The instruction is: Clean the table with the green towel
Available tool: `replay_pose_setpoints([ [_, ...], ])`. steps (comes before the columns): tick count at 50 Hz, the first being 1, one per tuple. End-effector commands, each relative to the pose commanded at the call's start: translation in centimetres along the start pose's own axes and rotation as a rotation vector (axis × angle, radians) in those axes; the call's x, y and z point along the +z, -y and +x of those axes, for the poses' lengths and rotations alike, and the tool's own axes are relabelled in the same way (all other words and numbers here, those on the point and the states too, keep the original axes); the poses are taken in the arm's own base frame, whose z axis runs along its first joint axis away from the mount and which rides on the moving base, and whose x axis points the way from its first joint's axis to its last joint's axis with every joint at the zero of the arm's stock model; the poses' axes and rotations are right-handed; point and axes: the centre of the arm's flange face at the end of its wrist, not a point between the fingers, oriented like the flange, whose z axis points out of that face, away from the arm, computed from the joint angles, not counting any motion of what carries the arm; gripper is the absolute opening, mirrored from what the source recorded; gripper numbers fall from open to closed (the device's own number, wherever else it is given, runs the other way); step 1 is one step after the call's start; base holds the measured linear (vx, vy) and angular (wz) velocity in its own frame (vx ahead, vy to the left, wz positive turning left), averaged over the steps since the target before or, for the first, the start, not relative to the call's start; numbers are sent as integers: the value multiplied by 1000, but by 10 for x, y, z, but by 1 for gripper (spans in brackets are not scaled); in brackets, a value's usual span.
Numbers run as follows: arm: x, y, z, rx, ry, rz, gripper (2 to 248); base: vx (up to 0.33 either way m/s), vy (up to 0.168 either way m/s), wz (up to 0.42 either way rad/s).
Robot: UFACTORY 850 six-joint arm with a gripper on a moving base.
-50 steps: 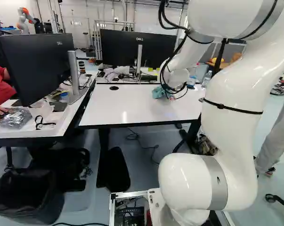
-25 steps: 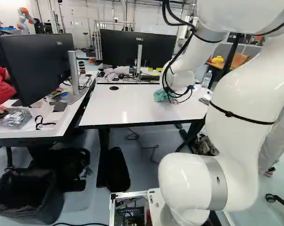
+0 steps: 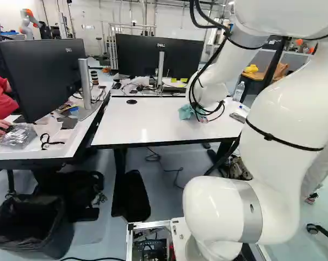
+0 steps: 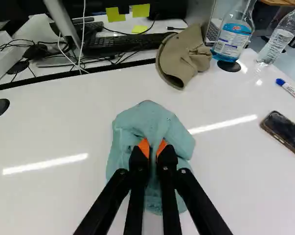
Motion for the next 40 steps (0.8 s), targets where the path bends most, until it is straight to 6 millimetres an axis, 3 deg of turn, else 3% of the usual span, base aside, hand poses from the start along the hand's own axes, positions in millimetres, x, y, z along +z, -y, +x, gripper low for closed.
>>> replay_pose_setpoints([
  [21, -8, 1, 7, -1, -22, 1, 37, 0, 0, 0],
  [40, -39, 20, 9, -25, -67, 37, 37, 0, 0, 0],
])
